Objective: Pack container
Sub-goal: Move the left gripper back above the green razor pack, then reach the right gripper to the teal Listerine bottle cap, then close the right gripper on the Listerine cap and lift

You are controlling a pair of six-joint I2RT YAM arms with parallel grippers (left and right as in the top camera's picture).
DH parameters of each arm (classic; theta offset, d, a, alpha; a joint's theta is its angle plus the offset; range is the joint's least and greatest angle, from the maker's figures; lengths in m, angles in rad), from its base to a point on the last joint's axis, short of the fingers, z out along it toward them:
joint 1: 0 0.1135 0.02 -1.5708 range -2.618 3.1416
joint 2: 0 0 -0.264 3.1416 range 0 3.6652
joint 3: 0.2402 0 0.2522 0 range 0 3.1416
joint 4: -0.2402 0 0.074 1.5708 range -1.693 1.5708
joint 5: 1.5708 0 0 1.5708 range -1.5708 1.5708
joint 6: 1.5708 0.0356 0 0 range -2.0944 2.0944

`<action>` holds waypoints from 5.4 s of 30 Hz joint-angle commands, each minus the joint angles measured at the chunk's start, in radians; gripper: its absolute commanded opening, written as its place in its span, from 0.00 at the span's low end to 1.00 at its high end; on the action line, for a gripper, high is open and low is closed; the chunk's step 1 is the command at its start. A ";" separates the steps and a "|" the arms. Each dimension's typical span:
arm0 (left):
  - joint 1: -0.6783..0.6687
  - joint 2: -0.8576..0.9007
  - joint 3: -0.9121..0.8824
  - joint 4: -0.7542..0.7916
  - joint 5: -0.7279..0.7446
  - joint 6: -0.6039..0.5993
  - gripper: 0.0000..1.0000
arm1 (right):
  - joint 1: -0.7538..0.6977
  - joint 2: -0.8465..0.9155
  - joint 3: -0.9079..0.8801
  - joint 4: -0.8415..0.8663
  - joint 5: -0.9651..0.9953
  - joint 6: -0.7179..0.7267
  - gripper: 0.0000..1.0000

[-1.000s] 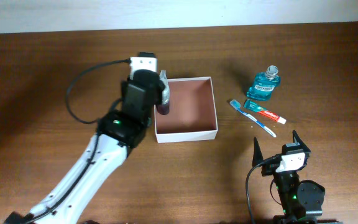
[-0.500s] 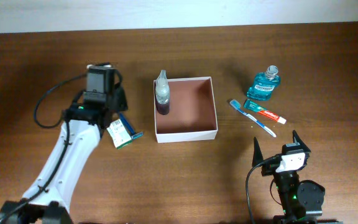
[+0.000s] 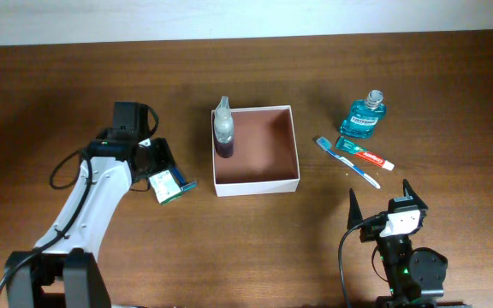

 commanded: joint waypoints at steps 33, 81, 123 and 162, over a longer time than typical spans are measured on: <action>-0.004 0.010 -0.010 0.039 -0.200 -0.043 0.99 | 0.005 0.057 0.110 0.009 -0.062 0.180 0.98; -0.004 0.010 -0.010 0.039 -0.200 -0.043 0.99 | -0.081 1.473 1.231 -0.418 0.060 0.132 0.99; -0.004 0.010 -0.010 0.040 -0.200 -0.044 0.99 | 0.025 1.675 1.231 -0.293 0.220 0.060 0.63; -0.004 0.010 -0.010 0.039 -0.200 -0.044 0.99 | 0.046 1.541 1.253 -0.284 0.225 0.060 0.25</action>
